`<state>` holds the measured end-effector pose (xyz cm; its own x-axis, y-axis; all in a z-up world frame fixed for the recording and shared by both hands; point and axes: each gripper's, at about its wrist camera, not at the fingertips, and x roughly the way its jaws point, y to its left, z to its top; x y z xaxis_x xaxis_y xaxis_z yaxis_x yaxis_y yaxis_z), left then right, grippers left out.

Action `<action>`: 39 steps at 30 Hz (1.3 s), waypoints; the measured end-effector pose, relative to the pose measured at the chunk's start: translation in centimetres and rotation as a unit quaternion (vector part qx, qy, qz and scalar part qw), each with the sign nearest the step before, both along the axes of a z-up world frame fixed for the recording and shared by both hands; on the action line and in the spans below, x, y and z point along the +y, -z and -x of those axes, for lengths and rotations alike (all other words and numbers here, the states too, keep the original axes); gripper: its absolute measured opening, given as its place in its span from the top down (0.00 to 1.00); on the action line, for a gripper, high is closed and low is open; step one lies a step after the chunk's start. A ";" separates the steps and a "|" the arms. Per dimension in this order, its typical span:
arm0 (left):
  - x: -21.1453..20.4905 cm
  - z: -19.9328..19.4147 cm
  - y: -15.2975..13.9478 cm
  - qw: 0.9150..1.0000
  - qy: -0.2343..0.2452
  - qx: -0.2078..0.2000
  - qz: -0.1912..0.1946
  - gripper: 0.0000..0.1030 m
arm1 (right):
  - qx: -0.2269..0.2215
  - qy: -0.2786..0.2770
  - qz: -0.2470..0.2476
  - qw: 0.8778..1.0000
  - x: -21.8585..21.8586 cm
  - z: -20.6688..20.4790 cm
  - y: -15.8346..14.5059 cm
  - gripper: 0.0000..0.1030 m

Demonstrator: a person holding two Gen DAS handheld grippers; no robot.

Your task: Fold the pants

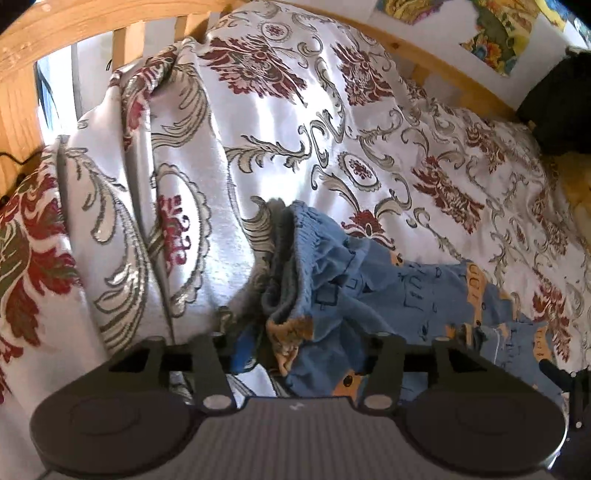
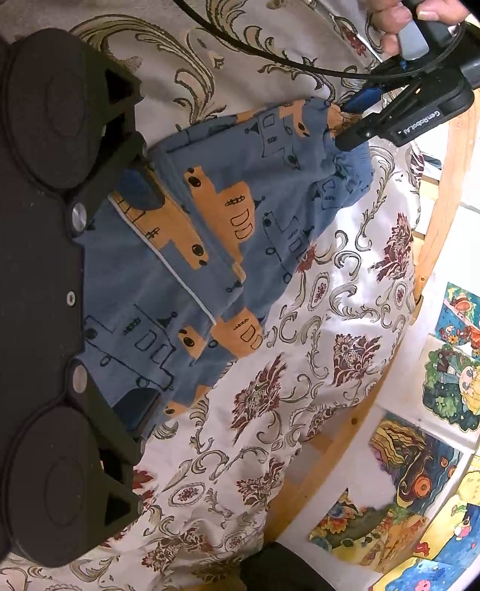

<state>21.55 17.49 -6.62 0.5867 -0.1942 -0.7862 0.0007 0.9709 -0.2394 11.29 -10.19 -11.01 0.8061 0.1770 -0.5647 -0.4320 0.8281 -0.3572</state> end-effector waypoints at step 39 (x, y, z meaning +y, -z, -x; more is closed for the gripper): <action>-9.9 4.6 -7.0 0.986 0.007 -0.131 -0.099 0.83 | 0.002 -0.018 -0.053 0.998 -4.5 -1.2 -5.6 0.01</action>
